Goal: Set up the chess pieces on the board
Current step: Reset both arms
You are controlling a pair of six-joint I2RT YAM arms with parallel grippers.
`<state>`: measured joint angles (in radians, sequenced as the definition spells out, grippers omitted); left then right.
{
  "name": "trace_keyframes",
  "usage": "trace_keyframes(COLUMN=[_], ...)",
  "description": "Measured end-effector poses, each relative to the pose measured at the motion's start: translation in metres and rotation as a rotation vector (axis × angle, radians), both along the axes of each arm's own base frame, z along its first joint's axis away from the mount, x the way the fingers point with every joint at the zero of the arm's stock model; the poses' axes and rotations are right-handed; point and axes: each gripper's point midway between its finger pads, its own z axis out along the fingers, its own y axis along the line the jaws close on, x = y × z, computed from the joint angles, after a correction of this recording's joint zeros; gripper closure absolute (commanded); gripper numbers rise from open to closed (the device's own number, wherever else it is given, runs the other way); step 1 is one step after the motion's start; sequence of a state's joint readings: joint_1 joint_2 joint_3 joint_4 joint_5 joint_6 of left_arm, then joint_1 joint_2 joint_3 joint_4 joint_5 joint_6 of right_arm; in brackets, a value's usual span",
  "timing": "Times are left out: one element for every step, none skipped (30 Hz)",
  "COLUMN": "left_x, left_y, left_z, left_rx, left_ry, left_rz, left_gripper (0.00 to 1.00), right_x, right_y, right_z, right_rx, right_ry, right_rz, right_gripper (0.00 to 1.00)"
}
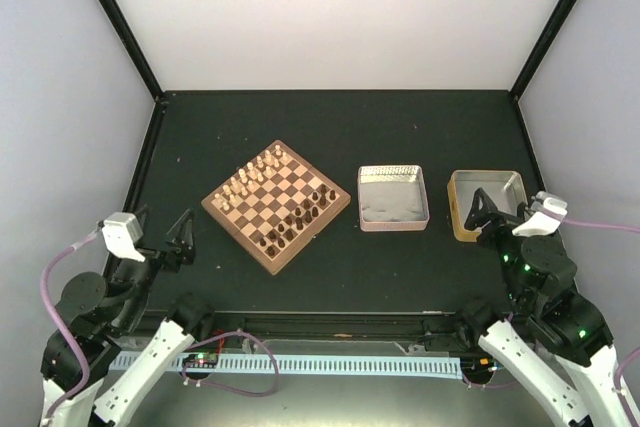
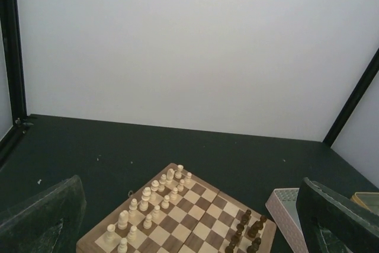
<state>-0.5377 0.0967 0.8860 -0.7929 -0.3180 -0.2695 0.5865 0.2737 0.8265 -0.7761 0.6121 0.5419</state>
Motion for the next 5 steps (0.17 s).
trace_keyframes(left_x=[-0.0009, -0.0015, -0.0017, -0.0018, -0.0018], left_y=[0.0007, 0.0012, 0.0013, 0.0013, 0.0012], left_z=[0.0002, 0.0001, -0.0006, -0.002, -0.0032], left_rx=[0.001, 0.002, 0.004, 0.006, 0.01], left_ry=[0.001, 0.003, 0.006, 0.011, 0.015], left_rz=[0.001, 0.002, 0.002, 0.001, 0.0], left_gripper=[0.01, 0.01, 0.01, 0.01, 0.01], right_x=[-0.0007, -0.0013, -0.0017, -0.0023, -0.0026], right_y=[-0.0006, -0.0011, -0.0013, -0.0017, -0.0019], right_z=[-0.0016, -0.0036, -0.0048, -0.0061, -0.007], right_rx=[0.0, -0.002, -0.001, -0.001, 0.001], right_ry=[0.006, 0.013, 0.017, 0.022, 0.024], right_rz=[-0.001, -0.002, -0.003, -0.004, -0.004], right_gripper=[0.0, 0.0, 0.0, 0.0, 0.0])
